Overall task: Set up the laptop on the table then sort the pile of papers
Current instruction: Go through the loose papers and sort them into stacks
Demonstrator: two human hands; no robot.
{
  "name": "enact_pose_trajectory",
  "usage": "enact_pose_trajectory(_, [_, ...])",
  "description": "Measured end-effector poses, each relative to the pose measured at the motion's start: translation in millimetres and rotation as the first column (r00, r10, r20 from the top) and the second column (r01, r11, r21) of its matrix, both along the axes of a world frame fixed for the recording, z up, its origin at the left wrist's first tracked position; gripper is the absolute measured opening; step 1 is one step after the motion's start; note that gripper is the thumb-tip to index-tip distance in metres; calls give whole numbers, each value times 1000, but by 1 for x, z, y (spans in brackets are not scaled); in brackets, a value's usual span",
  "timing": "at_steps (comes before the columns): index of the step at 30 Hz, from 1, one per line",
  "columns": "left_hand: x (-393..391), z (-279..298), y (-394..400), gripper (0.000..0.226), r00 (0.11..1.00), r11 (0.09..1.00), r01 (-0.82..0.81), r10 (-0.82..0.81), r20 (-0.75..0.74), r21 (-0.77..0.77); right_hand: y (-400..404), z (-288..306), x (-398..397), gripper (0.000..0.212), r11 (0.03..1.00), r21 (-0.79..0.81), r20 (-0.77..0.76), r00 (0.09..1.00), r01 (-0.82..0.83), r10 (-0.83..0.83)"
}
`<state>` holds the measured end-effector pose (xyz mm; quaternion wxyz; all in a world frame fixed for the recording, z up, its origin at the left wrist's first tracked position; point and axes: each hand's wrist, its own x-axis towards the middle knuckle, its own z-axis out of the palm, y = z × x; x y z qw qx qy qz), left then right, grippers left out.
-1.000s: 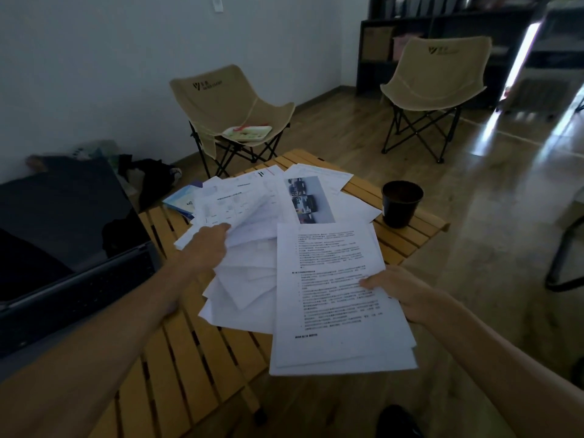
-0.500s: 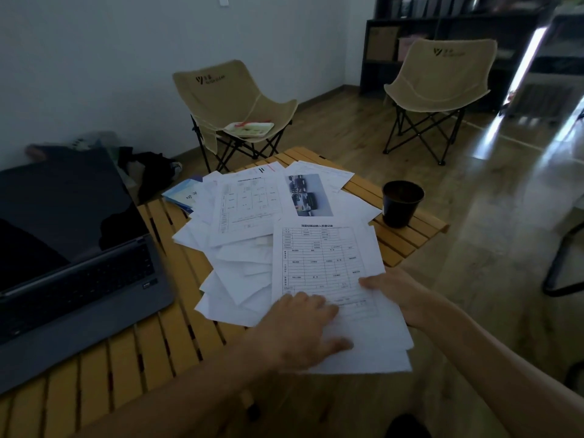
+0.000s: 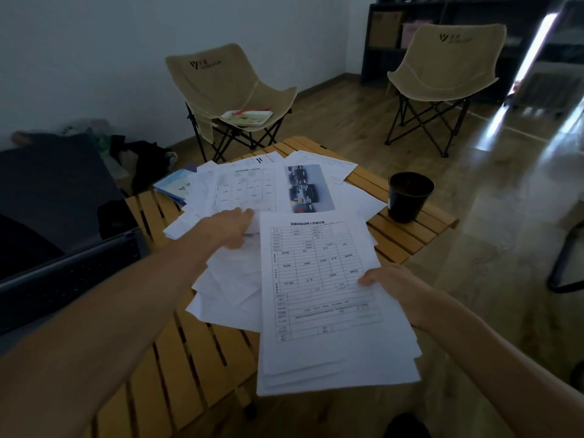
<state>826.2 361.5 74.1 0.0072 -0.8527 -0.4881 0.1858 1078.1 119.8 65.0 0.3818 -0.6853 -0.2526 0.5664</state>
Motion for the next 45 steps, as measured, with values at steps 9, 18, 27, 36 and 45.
enact_pose_trajectory(9, [-54, 1, -21, 40, 989, 1000, 31, -31, 147, 1, -10, 13, 6, 21, 999, 9, -44, 998, 53, -53])
enact_pose_trajectory(18, [-61, 17, -44, 34, 892, 917, -246, 88, 442, 314, -18, 12, 9, 22, 995, -70, 46, 996, 74, -70])
enact_pose_trajectory(27, [-29, -8, -48, 76, 910, 905, 118, -263, 321, 409, -12, 7, 11, 20, 995, -82, 95, 994, 54, -46])
enact_pose_trajectory(36, [-23, -7, -53, 51, 967, 941, 133, -192, 165, 311, -7, -1, 12, 27, 998, -36, 49, 998, 42, -41])
enact_pose_trajectory(45, [-45, 10, -70, 38, 855, 878, -346, 151, 496, 329, -15, 2, 9, 29, 1000, 5, 16, 1000, 14, -14])
